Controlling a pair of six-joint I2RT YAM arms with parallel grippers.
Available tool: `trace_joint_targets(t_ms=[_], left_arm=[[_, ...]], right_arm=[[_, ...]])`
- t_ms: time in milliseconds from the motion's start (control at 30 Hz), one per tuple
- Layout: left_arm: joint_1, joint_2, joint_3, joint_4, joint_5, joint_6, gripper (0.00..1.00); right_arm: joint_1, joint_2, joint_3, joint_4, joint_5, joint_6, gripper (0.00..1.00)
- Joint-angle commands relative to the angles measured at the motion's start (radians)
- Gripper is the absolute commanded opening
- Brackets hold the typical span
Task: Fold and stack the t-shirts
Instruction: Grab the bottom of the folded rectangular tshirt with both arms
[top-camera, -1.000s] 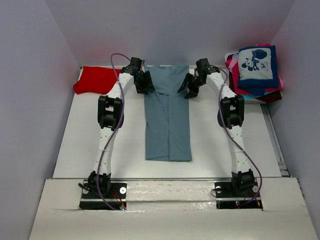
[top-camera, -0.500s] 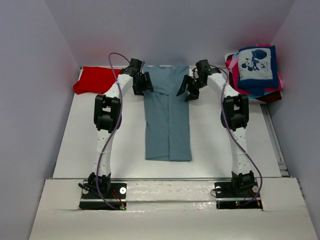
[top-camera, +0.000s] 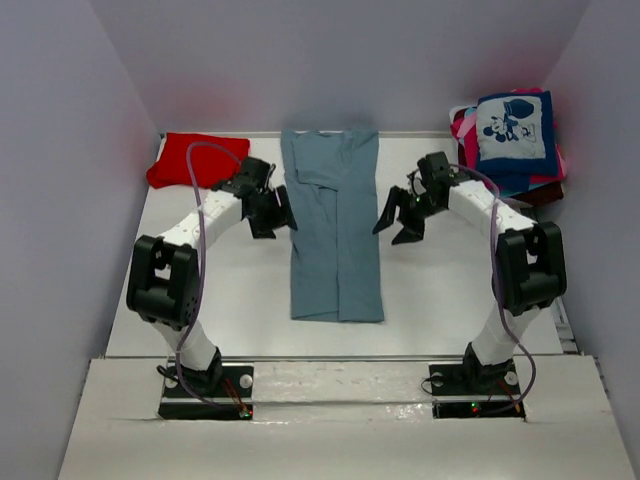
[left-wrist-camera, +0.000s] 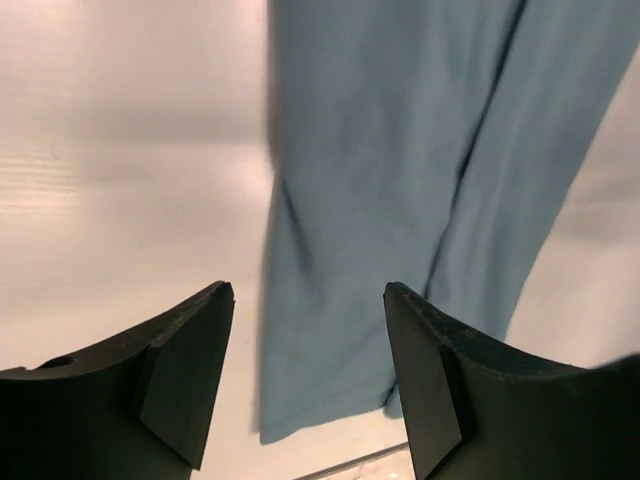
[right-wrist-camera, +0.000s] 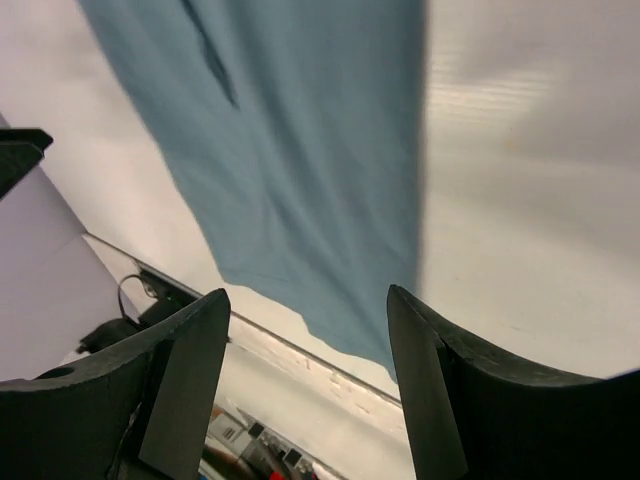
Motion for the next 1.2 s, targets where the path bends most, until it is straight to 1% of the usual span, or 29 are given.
trace_joint_targets(t_ms=[0, 100, 167, 267, 333, 467, 633, 700, 933, 1167], left_arm=[[-0.051, -0.135, -0.263, 0.067, 0.091, -0.080, 0.73], [-0.077, -0.201, -0.406, 0.107, 0.143, -0.126, 0.73], [-0.109, -0.257, -0.471, 0.120, 0.140, -0.158, 0.73], [-0.128, -0.309, -0.541, 0.124, 0.154, -0.186, 0.74], [-0.137, -0.340, -0.578, 0.135, 0.165, -0.200, 0.74], [-0.137, -0.384, -0.652, 0.146, 0.179, -0.220, 0.74], [-0.146, -0.393, -0.700, 0.183, 0.206, -0.240, 0.74], [-0.146, -0.392, -0.713, 0.195, 0.214, -0.247, 0.74], [-0.155, -0.366, -0.729, 0.232, 0.221, -0.256, 0.74], [-0.175, -0.341, -0.736, 0.252, 0.231, -0.264, 0.74]], right_arm=[[0.009, -0.139, -0.250, 0.098, -0.042, 0.040, 0.70], [0.018, -0.218, -0.390, 0.124, -0.064, 0.063, 0.70], [0.018, -0.279, -0.430, 0.115, -0.052, 0.060, 0.70], [0.018, -0.337, -0.516, 0.117, -0.058, 0.071, 0.70], [0.018, -0.364, -0.603, 0.157, -0.110, 0.091, 0.70], [0.018, -0.407, -0.692, 0.189, -0.122, 0.111, 0.70], [0.018, -0.424, -0.760, 0.242, -0.176, 0.141, 0.70], [0.018, -0.425, -0.777, 0.256, -0.174, 0.146, 0.70], [0.018, -0.384, -0.811, 0.324, -0.210, 0.171, 0.70], [0.027, -0.368, -0.829, 0.342, -0.228, 0.174, 0.70]])
